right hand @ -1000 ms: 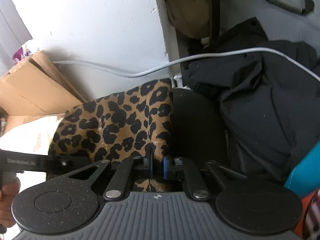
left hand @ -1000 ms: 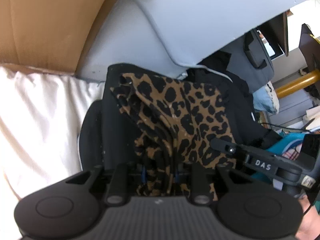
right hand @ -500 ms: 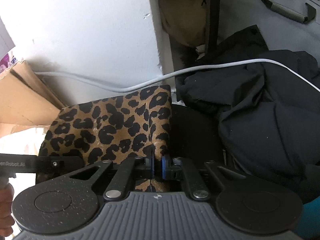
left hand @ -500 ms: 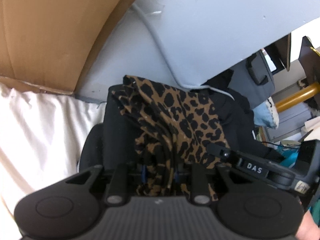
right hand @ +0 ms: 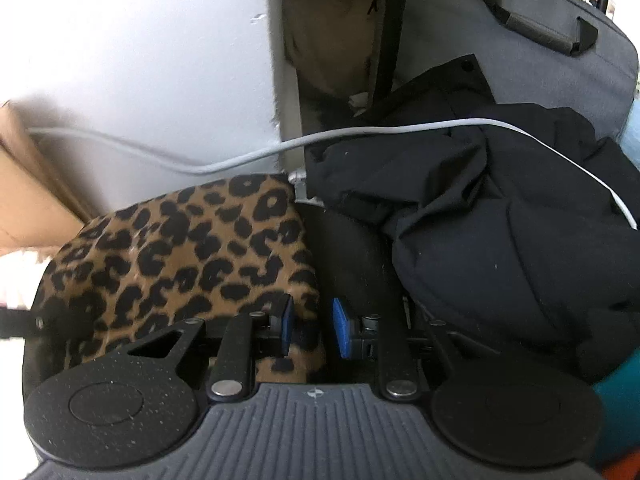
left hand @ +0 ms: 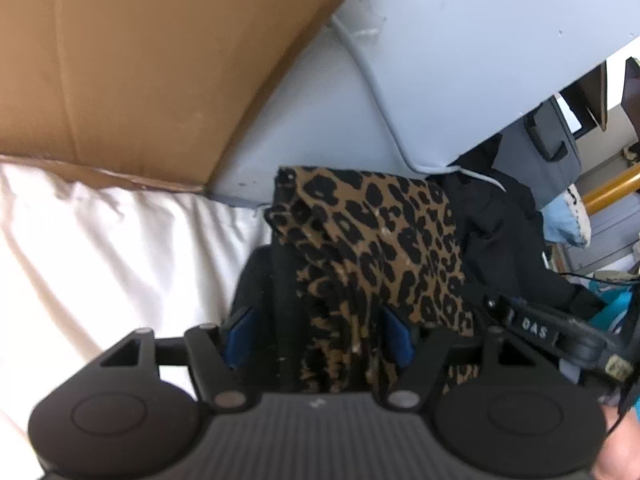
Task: Fold clothes
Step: 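Carry the folded leopard skirt with both grippers onto the dark clothes pile, then lower the skirt onto the pile and press it flat with both grippers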
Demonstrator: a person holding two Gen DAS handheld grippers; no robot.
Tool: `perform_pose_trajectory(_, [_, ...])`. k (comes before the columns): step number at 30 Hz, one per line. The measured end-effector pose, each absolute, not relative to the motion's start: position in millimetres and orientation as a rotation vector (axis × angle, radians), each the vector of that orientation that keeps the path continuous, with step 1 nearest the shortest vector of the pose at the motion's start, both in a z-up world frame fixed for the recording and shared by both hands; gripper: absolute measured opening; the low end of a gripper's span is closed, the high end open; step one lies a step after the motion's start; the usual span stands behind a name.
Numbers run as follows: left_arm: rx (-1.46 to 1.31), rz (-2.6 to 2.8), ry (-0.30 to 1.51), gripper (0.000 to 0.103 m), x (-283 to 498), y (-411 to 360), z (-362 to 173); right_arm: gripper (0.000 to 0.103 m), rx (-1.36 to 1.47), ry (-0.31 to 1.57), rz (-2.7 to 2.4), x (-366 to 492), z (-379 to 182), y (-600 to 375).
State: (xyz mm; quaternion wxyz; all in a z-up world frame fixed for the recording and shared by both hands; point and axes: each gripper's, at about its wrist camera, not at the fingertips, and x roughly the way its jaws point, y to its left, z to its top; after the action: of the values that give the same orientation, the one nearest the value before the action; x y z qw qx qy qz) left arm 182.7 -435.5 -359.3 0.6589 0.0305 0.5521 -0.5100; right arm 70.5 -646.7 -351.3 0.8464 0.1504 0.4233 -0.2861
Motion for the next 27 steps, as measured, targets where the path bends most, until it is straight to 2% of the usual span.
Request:
perform_pose_trajectory(3, [0.146,-1.177,1.197,0.066,181,-434,-346,0.025,0.284,0.873,-0.583,64,-345,-636])
perform_pose_trajectory(7, [0.239,-1.22,1.115,0.051,173,-431,-325,0.025,0.31,0.824,-0.556,50,-336,-627])
perform_pose_trajectory(9, [0.273,-1.236,1.068,0.047,169,-430,-313,0.026,0.326,0.797,-0.541,42,-331,-621])
perform_pose_trajectory(13, [0.311,-1.248,0.976,0.047,163,-431,-294,0.027,0.331,0.77,-0.559,27,-328,-609])
perform_pose_trajectory(19, [0.322,-1.278,0.896,0.04,158,-436,-272,0.027,0.357,0.747,-0.54,9,-331,-596])
perform_pose_trajectory(27, [0.348,-1.336,0.858,0.038,143,-455,-271,0.027,0.386,0.697,-0.529,-8,-335,-585])
